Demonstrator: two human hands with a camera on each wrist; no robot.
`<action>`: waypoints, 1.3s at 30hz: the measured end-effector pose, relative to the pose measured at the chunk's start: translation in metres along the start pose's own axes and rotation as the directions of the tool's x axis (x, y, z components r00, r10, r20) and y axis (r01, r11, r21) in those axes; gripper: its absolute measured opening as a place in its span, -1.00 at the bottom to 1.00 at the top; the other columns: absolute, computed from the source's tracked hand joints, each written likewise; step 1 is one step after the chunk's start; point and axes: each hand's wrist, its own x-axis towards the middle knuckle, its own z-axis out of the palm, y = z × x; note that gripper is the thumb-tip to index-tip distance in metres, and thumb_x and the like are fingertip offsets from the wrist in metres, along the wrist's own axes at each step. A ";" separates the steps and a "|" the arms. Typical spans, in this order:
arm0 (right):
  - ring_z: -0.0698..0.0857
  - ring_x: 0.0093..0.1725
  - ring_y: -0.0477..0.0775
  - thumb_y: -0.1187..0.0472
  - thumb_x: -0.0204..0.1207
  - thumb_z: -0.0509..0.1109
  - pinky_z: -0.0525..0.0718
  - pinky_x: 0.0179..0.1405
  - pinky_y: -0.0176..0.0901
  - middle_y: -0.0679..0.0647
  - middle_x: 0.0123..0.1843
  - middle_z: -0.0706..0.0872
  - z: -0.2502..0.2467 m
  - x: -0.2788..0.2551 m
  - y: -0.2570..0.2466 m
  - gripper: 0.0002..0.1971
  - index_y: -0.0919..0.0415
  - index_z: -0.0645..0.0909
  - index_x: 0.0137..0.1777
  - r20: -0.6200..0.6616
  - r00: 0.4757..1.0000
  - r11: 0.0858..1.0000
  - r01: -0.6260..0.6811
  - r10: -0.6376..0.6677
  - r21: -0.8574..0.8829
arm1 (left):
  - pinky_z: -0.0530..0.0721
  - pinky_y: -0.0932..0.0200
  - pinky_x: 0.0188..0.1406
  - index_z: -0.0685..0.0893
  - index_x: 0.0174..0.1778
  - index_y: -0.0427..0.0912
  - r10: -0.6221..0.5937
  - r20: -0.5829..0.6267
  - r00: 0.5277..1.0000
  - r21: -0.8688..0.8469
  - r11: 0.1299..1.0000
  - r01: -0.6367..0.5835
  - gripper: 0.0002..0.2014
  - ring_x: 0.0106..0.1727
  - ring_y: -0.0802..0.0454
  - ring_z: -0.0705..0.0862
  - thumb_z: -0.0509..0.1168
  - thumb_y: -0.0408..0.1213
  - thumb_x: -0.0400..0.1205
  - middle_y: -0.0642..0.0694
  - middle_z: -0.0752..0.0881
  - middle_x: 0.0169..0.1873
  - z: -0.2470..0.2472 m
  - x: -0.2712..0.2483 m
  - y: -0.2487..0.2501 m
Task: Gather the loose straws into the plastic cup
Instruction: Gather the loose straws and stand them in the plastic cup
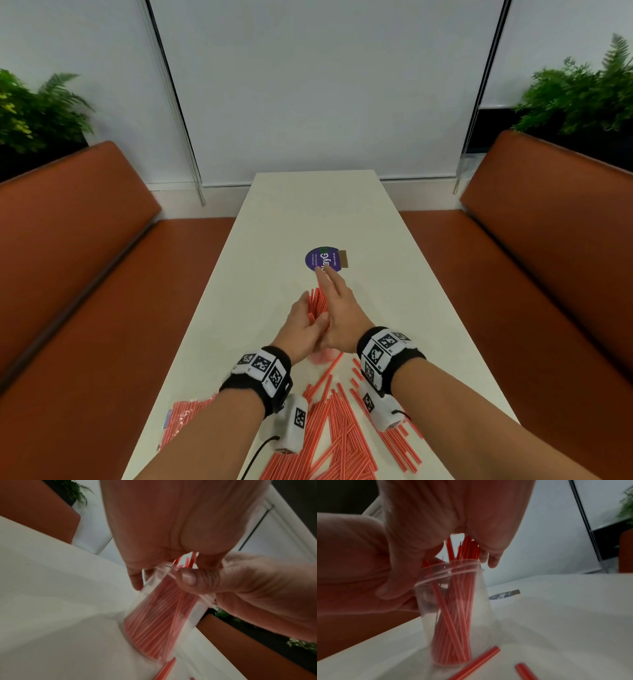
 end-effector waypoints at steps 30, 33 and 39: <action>0.09 0.64 0.27 -0.02 0.03 0.72 0.36 0.56 0.15 0.20 0.69 -0.13 -0.010 -0.010 -0.001 0.37 0.19 -0.19 0.66 0.145 0.989 0.894 0.060 0.006 -0.445 | 0.42 0.01 0.51 0.05 0.70 -0.02 -0.122 0.278 0.953 0.337 0.941 0.022 0.01 0.52 -0.11 0.42 0.42 0.14 0.40 -0.17 0.35 0.55 -0.026 0.003 -0.006; 0.06 0.63 0.26 0.00 -0.09 0.77 0.38 0.52 0.27 0.11 0.68 -0.17 -0.016 -0.016 0.002 0.50 0.03 -0.30 0.65 0.032 0.995 0.950 -0.078 0.093 -0.303 | 0.36 0.02 0.56 -0.13 0.72 -0.07 -0.134 0.259 0.957 0.360 0.932 0.033 0.01 0.61 -0.13 0.32 0.42 -0.04 0.51 -0.19 0.21 0.64 -0.023 0.001 -0.008; 0.32 0.49 0.26 0.09 0.44 0.43 0.47 0.46 0.07 0.25 0.49 0.32 -0.036 -0.066 0.016 -0.28 0.30 0.21 0.52 0.201 0.817 0.737 -0.343 0.540 -0.582 | 0.59 0.09 0.31 0.25 0.54 -0.37 -0.320 0.063 0.945 0.512 0.824 0.244 -0.38 0.45 -0.23 0.50 0.25 -0.43 0.54 -0.32 0.40 0.48 -0.023 -0.018 -0.012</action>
